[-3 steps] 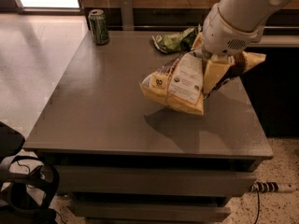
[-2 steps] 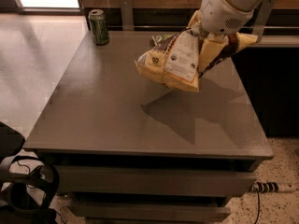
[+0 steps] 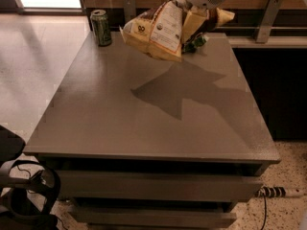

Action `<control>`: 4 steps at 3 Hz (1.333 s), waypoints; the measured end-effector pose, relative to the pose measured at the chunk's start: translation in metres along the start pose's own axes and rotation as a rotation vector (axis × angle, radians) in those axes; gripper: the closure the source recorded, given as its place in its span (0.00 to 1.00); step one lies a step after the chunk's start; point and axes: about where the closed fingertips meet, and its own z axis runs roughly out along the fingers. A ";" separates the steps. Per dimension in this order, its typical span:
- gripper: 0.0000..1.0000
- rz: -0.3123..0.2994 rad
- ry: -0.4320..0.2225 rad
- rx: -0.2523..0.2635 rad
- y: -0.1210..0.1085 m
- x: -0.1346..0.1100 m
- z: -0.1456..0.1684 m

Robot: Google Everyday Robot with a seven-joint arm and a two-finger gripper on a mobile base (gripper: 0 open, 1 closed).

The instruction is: Move brown chip bag near green can

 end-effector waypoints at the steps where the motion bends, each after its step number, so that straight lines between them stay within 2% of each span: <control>1: 1.00 0.000 0.000 0.000 0.000 0.000 0.000; 2: 1.00 -0.017 -0.015 0.000 -0.014 0.008 0.016; 4: 1.00 -0.104 -0.052 0.076 -0.075 0.028 0.078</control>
Offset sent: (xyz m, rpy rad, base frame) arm 0.0685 0.0010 -0.0132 0.0156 -0.0276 0.0553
